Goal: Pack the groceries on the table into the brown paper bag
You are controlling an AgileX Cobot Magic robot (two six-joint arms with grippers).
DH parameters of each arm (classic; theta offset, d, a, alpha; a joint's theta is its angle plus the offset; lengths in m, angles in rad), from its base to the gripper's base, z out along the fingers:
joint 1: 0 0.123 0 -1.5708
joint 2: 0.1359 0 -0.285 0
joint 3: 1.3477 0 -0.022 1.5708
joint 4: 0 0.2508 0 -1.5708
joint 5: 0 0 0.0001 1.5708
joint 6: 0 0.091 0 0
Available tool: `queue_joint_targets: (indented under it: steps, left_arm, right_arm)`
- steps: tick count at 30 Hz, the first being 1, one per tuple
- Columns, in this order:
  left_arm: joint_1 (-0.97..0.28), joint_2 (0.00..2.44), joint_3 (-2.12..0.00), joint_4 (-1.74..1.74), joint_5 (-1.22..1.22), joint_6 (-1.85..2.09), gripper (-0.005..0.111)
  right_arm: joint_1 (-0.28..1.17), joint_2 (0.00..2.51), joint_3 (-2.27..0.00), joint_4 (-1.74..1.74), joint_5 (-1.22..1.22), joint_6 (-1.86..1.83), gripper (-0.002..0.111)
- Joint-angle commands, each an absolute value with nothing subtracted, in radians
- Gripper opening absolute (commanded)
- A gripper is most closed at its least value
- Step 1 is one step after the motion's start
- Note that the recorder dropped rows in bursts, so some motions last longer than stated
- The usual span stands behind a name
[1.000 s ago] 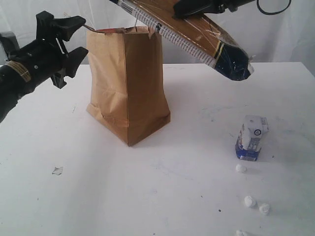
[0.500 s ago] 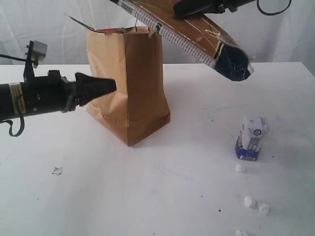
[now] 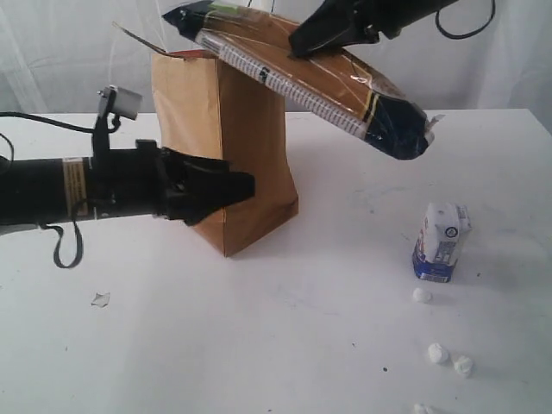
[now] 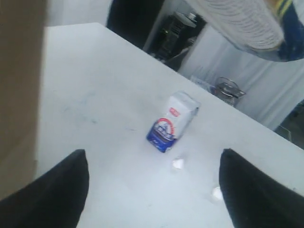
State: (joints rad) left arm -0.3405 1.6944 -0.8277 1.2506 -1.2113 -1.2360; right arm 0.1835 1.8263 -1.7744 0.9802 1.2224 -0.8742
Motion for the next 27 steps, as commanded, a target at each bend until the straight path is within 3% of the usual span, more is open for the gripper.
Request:
queue_joint_targets:
  steps: [1, 10, 17, 27]
  left_arm:
    - [-0.429, 1.681, -0.828, 1.163, -1.221, -1.199, 0.077]
    - [-0.444, 1.679, -0.828, 0.975, -1.221, -1.186, 0.077]
    - [-0.444, 1.603, -0.828, 0.835, -1.221, -1.17, 0.077]
    - [-0.444, 1.593, -0.828, 0.842, -1.221, -1.236, 0.077]
  right_arm:
    - [0.251, 1.808, -1.789, 1.006, 1.221, -0.855, 0.0]
    - [0.329, 1.793, -1.784, 0.889, 1.221, -0.761, 0.0]
    - [0.339, 1.696, -1.527, 0.888, 1.221, -0.79, 0.0]
    - [0.339, 1.499, -1.343, 0.859, 1.221, -0.778, 0.0]
